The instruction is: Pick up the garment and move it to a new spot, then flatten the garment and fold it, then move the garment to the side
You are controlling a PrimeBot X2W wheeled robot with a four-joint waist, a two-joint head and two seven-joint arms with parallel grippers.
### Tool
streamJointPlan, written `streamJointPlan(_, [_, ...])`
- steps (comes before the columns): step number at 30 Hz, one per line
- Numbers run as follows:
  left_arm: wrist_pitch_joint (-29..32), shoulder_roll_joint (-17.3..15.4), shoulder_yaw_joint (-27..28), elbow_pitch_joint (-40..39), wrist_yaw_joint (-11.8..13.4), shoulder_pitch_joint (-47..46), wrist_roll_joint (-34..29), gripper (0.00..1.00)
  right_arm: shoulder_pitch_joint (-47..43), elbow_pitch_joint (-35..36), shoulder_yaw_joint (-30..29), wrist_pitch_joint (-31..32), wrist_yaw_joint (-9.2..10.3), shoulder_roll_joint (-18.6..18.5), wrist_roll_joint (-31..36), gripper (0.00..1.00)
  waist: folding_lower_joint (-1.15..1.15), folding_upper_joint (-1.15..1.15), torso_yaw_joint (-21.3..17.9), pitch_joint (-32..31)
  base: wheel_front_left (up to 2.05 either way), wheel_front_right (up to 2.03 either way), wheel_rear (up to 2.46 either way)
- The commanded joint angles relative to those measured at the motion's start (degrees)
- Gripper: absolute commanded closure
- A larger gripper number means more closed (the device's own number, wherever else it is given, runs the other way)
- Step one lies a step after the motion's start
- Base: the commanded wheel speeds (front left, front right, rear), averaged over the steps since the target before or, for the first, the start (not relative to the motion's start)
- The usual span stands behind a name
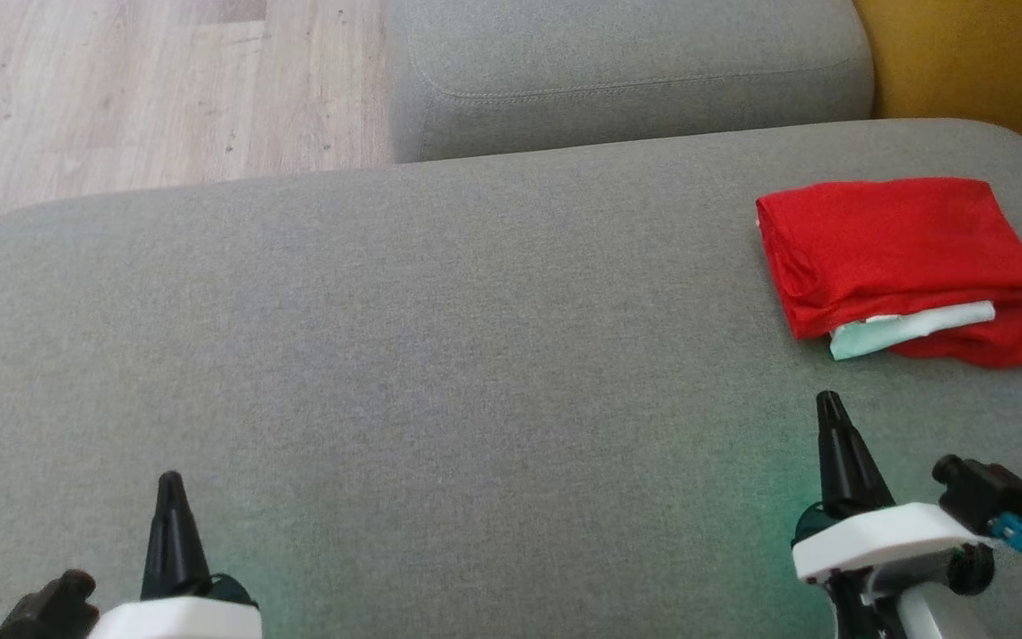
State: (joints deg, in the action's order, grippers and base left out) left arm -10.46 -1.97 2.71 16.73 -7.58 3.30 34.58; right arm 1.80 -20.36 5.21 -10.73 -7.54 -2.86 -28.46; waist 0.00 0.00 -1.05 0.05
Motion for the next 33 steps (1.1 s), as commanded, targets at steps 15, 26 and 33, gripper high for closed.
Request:
streamJointPlan(15, [2.94, -0.46, 1.26, -2.0, 0.03, -3.92, 9.73, 1.0, 3.09, 2.85, -1.43, 2.42, 0.02, -0.99, -11.35, 1.0, 0.0, 0.0, 0.17, 0.02, 0.0, 0.0, 0.0])
streamJointPlan(26, [4.79, -0.52, 1.6, -2.09, 0.04, -4.66, 16.04, 1.0, 3.23, 3.33, -2.45, 4.1, 0.02, -1.1, -18.55, 1.0, 0.0, 0.0, 0.29, 0.04, 0.0, 0.0, 0.0])
streamJointPlan(33, [5.97, -0.56, 1.81, -2.14, 0.04, -5.13, 20.07, 1.0, 3.32, 3.63, -3.13, 5.19, 0.03, -1.16, -23.11, 1.0, 0.0, 0.0, 0.36, 0.05, 0.0, 0.0, 0.0])
